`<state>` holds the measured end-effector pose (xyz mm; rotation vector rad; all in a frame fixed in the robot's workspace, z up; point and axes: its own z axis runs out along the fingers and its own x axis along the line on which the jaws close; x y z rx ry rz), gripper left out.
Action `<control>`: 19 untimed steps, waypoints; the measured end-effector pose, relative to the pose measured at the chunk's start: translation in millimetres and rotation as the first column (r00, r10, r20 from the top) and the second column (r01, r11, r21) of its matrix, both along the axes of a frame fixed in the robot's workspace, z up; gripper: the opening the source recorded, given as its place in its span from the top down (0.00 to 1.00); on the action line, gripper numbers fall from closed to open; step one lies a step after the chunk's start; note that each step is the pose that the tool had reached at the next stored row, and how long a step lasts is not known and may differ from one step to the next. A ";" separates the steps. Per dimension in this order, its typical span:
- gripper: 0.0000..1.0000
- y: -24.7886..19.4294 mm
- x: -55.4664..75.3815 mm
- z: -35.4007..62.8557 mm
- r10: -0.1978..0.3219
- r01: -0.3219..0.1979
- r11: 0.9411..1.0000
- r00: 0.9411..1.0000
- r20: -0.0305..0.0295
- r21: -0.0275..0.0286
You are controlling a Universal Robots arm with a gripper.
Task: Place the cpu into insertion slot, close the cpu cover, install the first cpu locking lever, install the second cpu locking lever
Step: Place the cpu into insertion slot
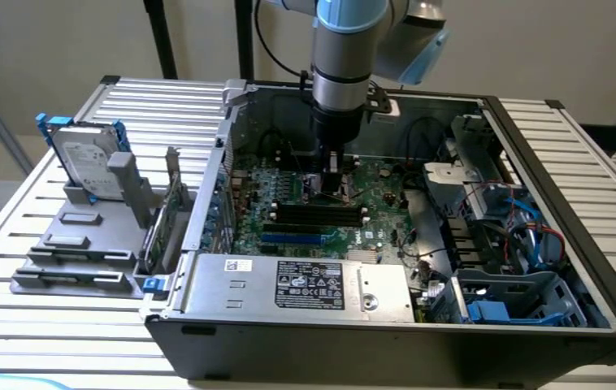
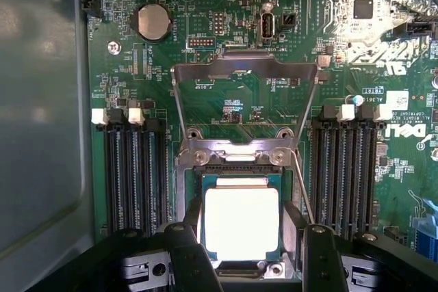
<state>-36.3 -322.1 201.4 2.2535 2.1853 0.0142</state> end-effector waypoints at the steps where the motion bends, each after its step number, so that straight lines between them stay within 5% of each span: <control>1: 0.45 0.2 0.0 -0.3 0.000 0.000 1.000 1.000 0.000 -0.001; 19: 0.45 2.6 0.1 -4.2 -0.001 0.001 1.000 1.000 0.000 -0.004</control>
